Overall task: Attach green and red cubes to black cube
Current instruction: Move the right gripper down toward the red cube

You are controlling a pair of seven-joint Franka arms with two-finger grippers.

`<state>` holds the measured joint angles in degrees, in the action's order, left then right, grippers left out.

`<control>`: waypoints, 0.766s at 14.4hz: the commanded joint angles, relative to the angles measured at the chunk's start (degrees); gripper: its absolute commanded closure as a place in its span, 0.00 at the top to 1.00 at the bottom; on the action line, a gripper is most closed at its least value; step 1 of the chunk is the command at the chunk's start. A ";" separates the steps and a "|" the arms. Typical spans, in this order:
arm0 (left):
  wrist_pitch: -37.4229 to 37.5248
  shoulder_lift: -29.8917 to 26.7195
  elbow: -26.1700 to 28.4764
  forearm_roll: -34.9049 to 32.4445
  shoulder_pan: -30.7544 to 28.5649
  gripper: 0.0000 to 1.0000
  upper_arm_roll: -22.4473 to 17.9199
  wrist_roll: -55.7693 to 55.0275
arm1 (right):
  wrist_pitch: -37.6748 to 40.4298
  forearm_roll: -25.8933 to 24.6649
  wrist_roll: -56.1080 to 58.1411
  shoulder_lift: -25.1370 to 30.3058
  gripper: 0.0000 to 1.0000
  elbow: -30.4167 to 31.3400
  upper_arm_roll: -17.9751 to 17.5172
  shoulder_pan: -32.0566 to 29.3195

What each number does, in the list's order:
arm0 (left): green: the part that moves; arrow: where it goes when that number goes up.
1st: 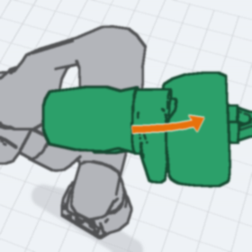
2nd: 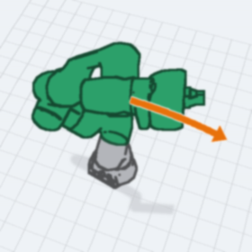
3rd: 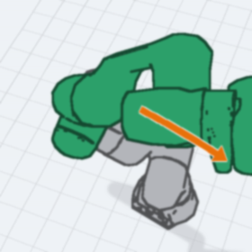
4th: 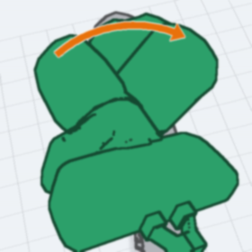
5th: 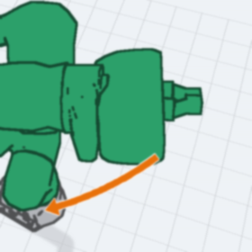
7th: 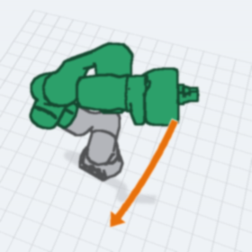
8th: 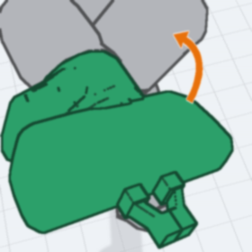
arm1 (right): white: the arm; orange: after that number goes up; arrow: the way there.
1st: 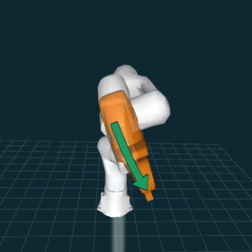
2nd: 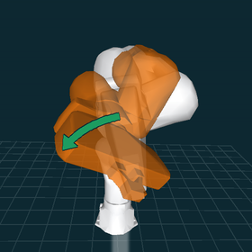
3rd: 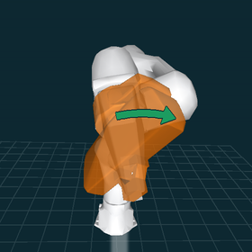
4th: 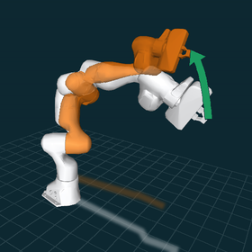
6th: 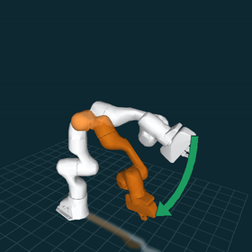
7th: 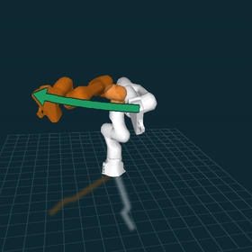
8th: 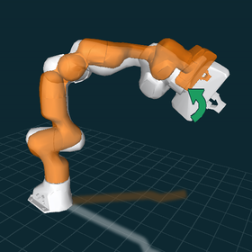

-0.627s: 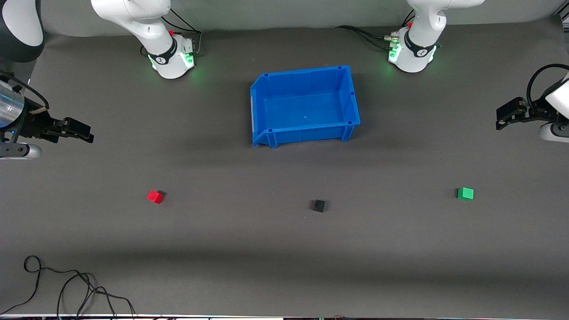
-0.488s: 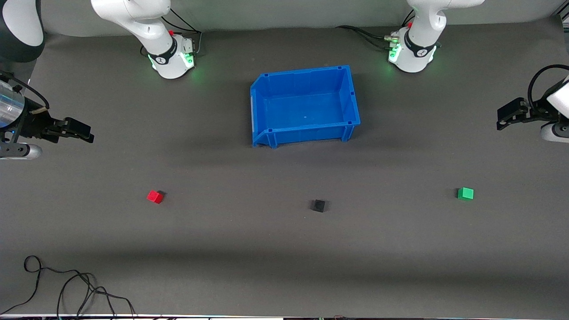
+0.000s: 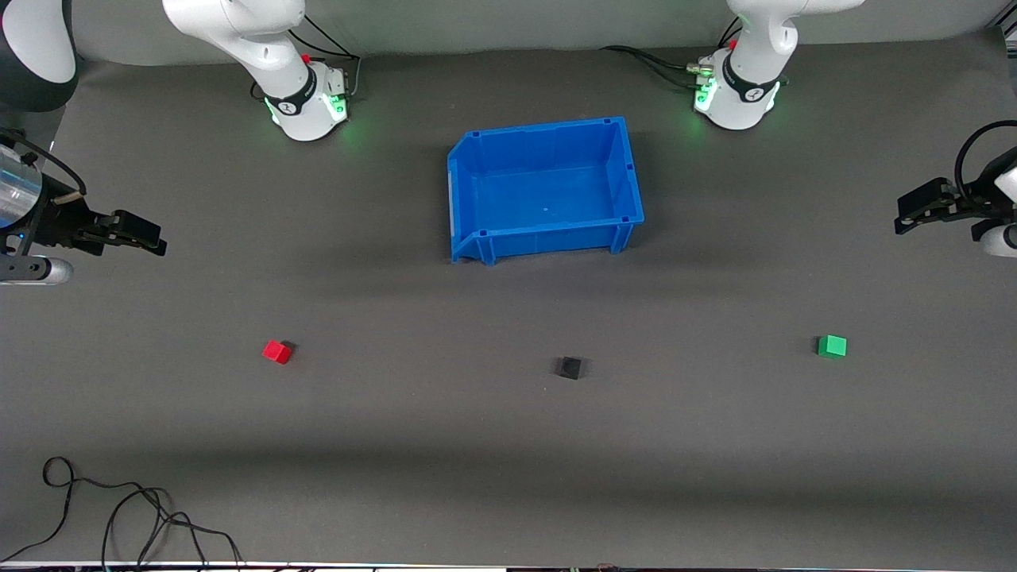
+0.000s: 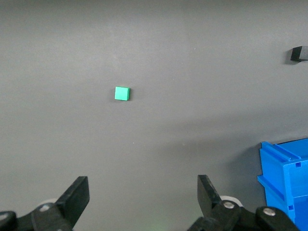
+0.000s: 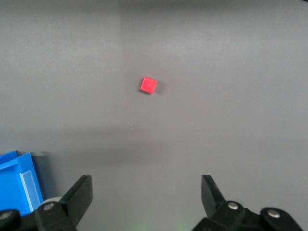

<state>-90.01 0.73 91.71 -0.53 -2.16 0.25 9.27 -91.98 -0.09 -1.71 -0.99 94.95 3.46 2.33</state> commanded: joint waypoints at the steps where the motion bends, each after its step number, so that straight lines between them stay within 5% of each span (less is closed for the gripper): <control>1: 0.36 -0.90 0.49 0.62 -0.30 1.00 0.98 0.40 | 0.57 -0.27 1.09 -1.64 1.00 -2.49 0.14 -0.39; 7: 0.01 -0.37 0.49 -0.08 -0.66 1.00 0.98 0.40 | 0.14 1.58 0.57 -7.17 1.00 -3.28 0.23 -2.07; 11: 0.10 -0.29 0.40 -0.61 -0.65 1.00 0.98 0.23 | -12.41 0.96 5.83 -11.83 0.99 1.45 0.23 -2.06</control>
<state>-90.01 0.83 91.77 -0.55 -2.48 0.95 9.26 -99.76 0.40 0.87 -10.65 94.74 3.47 0.10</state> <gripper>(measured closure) 0.000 0.004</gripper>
